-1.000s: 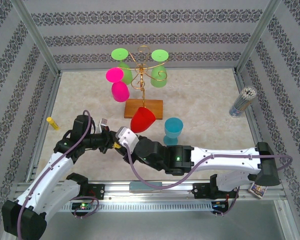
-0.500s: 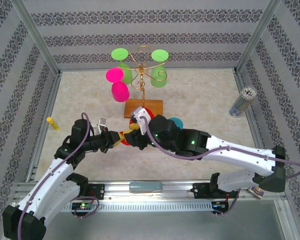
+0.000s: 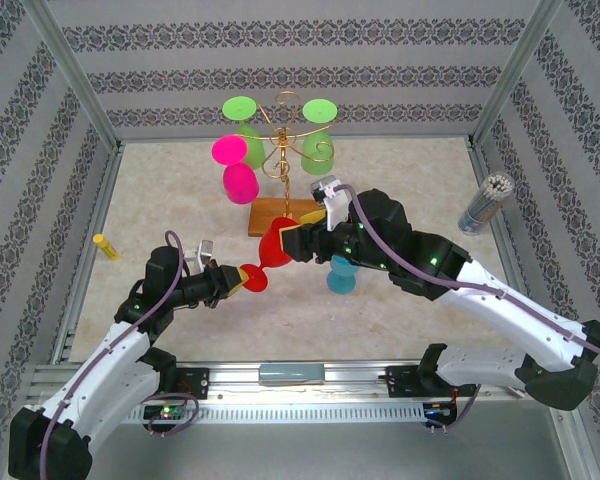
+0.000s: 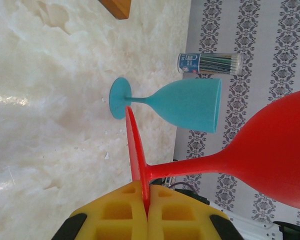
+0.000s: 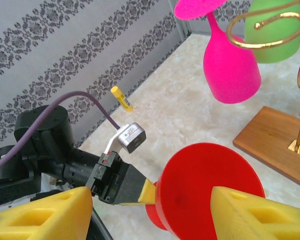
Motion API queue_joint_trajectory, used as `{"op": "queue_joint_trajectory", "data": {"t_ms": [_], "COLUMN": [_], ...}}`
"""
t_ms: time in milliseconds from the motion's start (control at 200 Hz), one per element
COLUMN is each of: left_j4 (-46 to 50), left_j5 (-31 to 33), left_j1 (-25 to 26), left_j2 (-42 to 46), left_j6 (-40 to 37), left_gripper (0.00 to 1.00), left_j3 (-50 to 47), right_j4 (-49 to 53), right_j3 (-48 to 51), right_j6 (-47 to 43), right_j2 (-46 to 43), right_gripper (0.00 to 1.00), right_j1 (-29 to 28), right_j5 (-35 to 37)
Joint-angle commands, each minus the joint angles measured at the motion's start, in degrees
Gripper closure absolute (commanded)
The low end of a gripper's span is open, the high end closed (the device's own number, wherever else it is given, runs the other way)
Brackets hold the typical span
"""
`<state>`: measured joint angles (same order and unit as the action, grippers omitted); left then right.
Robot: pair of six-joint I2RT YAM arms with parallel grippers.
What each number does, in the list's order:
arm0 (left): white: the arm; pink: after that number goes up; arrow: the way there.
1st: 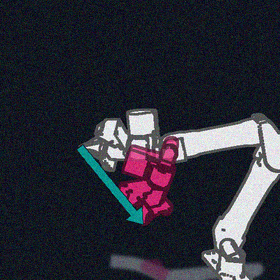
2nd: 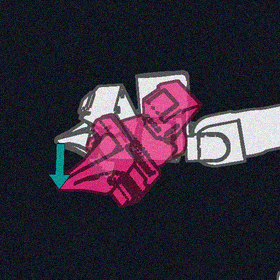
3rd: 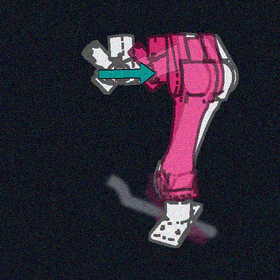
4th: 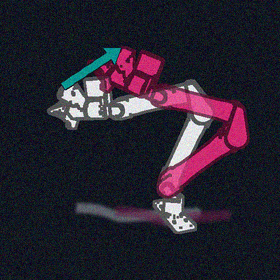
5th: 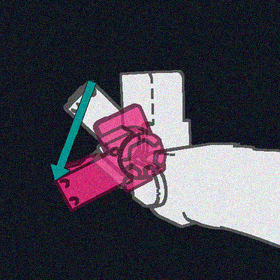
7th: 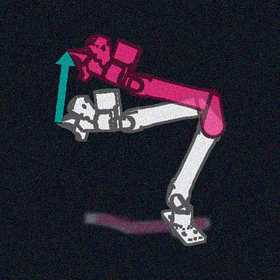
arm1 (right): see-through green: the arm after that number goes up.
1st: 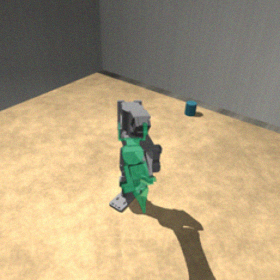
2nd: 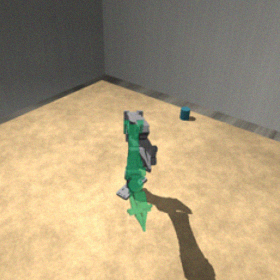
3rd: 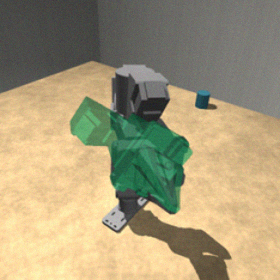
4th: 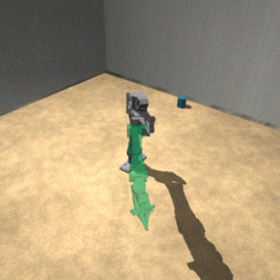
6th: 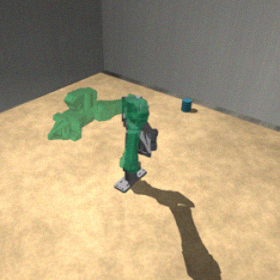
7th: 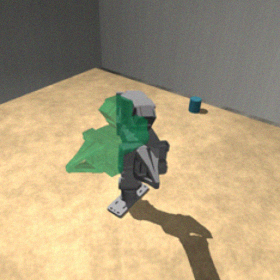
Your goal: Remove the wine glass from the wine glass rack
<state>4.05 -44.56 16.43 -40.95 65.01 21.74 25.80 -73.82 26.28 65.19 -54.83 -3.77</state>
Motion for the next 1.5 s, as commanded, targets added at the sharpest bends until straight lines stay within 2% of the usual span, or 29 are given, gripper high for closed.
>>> {"op": "queue_joint_trajectory", "data": {"t_ms": [0, 270, 450, 650, 969, 1199, 1329, 1384, 1494], "left_j4": [-6.0, -10.4, -9.8, -8.9, -7.1, -6.1, -5.0, -4.1, -3.7], "left_j5": [-0.5, -0.9, -0.8, -0.5, -0.3, 0.8, 1.8, 2.1, 2.1], "left_j1": [-0.5, -0.5, -0.6, -0.6, -0.6, -0.6, -0.6, -0.7, -0.7], "left_j2": [0.7, 0.7, 0.6, 0.5, -0.4, -0.3, 0.3, 0.4, 0.1], "left_j6": [0.0, 0.7, 0.4, -0.1, -1.0, -1.3, -1.6, -2.1, -2.3], "left_gripper": [1.00, 1.00, 1.00, 1.00, 1.00, 1.00, 0.85, 0.76, 0.74], "left_j3": [-0.9, -2.6, -2.8, -2.7, -1.8, -0.8, -0.1, 0.3, 0.7], "right_j4": [1.3, 1.4, 1.4, 1.6, 1.3, 0.7, 0.6, 0.5, 0.2], "right_j3": [1.4, 0.8, -0.4, -1.0, -0.8, -0.5, -0.5, -0.4, 0.0], "right_j6": [1.2, 0.4, -0.2, -0.9, -1.2, -0.8, -0.7, -0.6, -0.2], "right_j2": [0.9, 4.9, 7.5, 8.9, 9.0, 9.0, 8.6, 8.5, 8.4], "right_gripper": [0.36, 0.35, 0.42, 0.61, 1.00, 1.00, 1.00, 1.00, 1.00], "right_j1": [1.1, 2.3, 2.6, 2.7, 2.7, 2.8, 2.7, 2.7, 2.7], "right_j5": [-4.9, -7.7, -9.6, -10.2, -11.2, -11.5, -11.0, -10.9, -10.6]}}
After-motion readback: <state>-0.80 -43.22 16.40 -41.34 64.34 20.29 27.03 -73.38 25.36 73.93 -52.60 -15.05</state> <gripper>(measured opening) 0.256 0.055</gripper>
